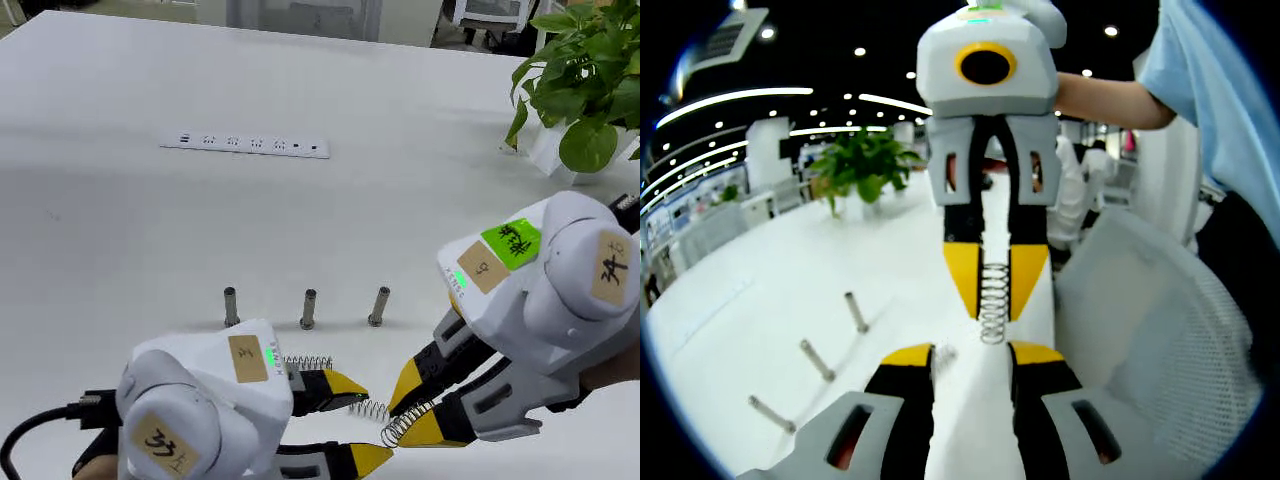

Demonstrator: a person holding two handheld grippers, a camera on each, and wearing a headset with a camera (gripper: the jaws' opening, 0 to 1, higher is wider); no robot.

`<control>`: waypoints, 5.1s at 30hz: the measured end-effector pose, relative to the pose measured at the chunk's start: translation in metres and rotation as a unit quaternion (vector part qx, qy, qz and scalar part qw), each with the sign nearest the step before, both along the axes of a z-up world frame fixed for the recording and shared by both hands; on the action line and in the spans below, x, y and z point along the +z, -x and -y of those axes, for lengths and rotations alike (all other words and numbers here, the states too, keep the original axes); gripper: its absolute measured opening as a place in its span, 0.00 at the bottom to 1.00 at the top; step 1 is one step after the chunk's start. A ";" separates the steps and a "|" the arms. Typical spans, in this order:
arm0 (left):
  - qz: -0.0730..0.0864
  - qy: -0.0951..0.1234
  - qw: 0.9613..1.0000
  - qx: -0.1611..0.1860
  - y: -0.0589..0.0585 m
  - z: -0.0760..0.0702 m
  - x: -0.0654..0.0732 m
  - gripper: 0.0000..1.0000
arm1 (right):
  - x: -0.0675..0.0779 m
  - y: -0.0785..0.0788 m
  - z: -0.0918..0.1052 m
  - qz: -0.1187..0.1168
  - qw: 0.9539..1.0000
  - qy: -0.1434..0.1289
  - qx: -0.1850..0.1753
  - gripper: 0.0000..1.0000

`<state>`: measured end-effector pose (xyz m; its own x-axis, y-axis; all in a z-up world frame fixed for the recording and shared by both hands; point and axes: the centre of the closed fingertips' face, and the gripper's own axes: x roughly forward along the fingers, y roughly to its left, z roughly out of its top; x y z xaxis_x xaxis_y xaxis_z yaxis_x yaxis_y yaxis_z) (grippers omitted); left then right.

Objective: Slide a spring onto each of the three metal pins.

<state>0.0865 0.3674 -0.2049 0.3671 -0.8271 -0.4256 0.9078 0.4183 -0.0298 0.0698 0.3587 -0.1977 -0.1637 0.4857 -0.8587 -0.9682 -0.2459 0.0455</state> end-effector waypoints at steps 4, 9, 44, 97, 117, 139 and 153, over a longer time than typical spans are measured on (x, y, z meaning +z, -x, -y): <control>-0.005 -0.004 0.999 0.032 -0.003 -0.018 -0.005 0.37 | 0.000 -0.003 -0.002 0.004 1.000 0.003 0.004 0.12; -0.016 -0.007 0.997 0.079 -0.008 -0.044 -0.011 0.49 | -0.002 -0.011 -0.001 0.012 1.000 0.013 0.010 0.12; -0.022 -0.003 0.972 0.236 -0.023 -0.122 -0.025 1.00 | 0.005 -0.051 -0.031 0.042 0.995 0.056 0.074 0.12; -0.047 0.011 0.971 0.233 -0.032 -0.133 -0.041 1.00 | -0.011 -0.124 -0.154 0.118 0.967 0.112 0.196 0.12; -0.059 0.010 0.969 0.238 -0.031 -0.137 -0.049 1.00 | -0.029 -0.131 -0.153 0.119 0.963 0.130 0.205 0.12; -0.066 0.010 0.969 0.238 -0.030 -0.135 -0.054 1.00 | -0.030 -0.135 -0.152 0.121 0.961 0.134 0.208 0.12; -0.069 0.010 0.969 0.237 -0.028 -0.134 -0.054 1.00 | -0.030 -0.134 -0.155 0.123 0.960 0.133 0.212 0.12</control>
